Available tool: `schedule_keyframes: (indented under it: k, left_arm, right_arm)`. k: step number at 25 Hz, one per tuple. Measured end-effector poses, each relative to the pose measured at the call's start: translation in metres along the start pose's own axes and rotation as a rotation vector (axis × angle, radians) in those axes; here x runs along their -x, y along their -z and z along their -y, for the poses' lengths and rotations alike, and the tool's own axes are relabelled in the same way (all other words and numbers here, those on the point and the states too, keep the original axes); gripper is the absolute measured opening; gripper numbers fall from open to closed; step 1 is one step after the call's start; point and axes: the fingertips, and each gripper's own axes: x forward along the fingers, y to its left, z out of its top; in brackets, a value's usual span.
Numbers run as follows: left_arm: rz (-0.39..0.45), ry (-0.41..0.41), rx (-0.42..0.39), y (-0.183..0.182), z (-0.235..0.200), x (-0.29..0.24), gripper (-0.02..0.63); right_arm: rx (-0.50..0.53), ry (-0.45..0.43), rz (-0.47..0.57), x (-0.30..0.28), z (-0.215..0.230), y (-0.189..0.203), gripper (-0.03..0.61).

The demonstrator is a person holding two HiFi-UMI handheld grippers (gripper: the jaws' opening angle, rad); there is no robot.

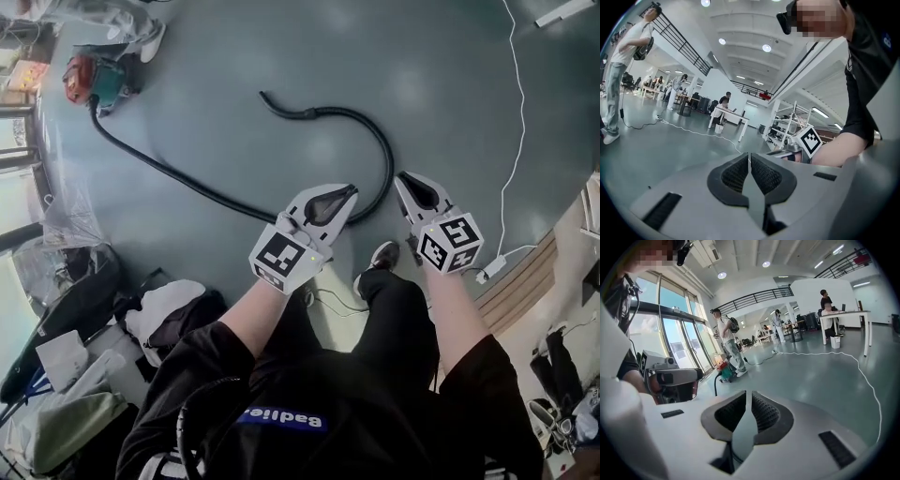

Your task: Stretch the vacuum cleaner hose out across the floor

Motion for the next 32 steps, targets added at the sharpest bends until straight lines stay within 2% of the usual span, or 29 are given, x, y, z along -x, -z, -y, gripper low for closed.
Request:
schedule_keyframes:
  k: [4, 6, 10, 13, 19, 23, 29, 32]
  left_arm:
    - [0.019, 0.007, -0.008, 0.078, -0.049, -0.046, 0.009]
    - [0.014, 0.018, -0.029, 0.121, -0.072, -0.072, 0.009]
    - [-0.003, 0.052, -0.098, 0.200, -0.109, -0.121, 0.009]
    - [-0.015, 0.067, -0.143, 0.244, -0.128, -0.148, 0.009]
    - [-0.077, 0.071, -0.183, 0.296, -0.132, -0.164, 0.009]
    - [-0.147, 0.048, -0.162, 0.326, -0.126, -0.154, 0.009]
    - [-0.213, 0.004, -0.107, 0.375, -0.118, -0.136, 0.009]
    - [-0.241, -0.002, -0.104, 0.388, -0.116, -0.129, 0.009]
  right_arm:
    - [0.031, 0.007, -0.021, -0.062, 0.067, 0.061, 0.060]
    - [0.081, 0.023, -0.050, -0.094, 0.107, 0.096, 0.078]
    - [0.135, 0.060, -0.156, -0.159, 0.189, 0.179, 0.134]
    - [0.160, 0.085, -0.255, -0.204, 0.242, 0.239, 0.173]
    - [0.184, 0.116, -0.460, -0.269, 0.320, 0.339, 0.176]
    - [0.195, 0.150, -0.623, -0.297, 0.357, 0.405, 0.207]
    - [0.246, 0.175, -0.701, -0.324, 0.381, 0.445, 0.227]
    - [0.279, 0.188, -0.780, -0.327, 0.388, 0.463, 0.225]
